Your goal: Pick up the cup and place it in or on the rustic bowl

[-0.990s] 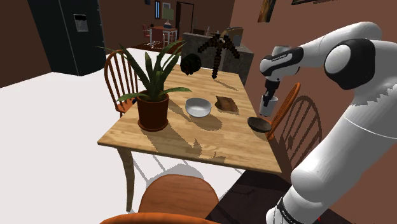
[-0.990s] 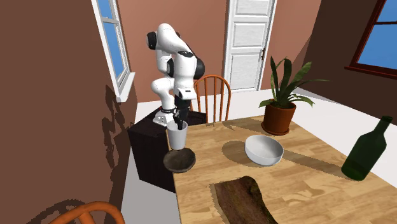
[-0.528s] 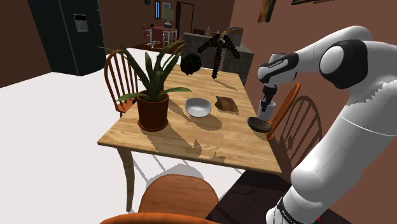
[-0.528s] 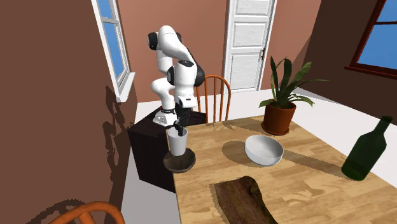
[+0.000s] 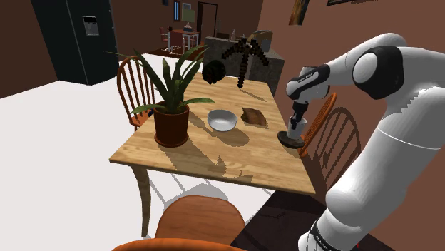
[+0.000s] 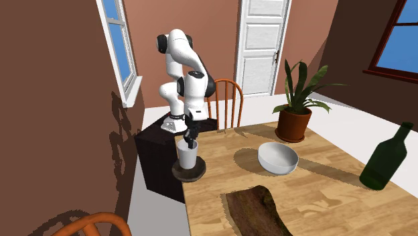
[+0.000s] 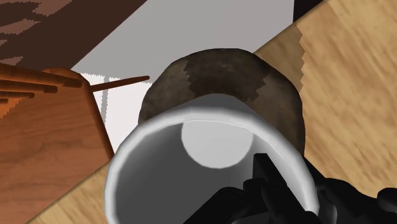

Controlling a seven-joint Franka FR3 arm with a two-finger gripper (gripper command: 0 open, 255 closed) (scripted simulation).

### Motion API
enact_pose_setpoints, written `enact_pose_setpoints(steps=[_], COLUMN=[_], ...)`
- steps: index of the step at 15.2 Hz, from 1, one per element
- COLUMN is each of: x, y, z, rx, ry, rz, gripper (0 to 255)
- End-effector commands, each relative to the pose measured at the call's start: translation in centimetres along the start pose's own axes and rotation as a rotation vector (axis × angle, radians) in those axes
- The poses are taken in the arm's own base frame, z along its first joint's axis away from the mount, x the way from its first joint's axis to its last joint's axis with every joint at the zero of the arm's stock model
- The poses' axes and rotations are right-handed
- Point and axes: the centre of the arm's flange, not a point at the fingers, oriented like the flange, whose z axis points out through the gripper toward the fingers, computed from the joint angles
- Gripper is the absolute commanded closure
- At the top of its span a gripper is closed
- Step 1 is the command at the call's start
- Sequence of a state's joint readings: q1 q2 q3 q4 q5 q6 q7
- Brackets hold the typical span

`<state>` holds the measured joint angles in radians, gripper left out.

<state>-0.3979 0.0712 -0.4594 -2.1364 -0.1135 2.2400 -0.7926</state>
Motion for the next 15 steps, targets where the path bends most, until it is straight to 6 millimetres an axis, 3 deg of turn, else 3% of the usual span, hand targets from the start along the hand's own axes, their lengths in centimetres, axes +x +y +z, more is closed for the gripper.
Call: enact_pose_setpoints(steps=[1,4,5,10,14,15], x=[0.0,0.0,0.0,0.0,0.0,0.0], y=[0.0,0.0,0.0,0.0,0.0,0.0], z=[0.0,0.0,0.0,0.0,-5.0,-5.0], rx=[-0.001,-0.001,-0.001,-0.001,-0.001,-0.001], ry=[0.001,0.001,0.001,0.001,0.001,0.001], rz=[0.0,0.0,0.0,0.0,0.0,0.0], gripper=[255,255,0,0,0,0])
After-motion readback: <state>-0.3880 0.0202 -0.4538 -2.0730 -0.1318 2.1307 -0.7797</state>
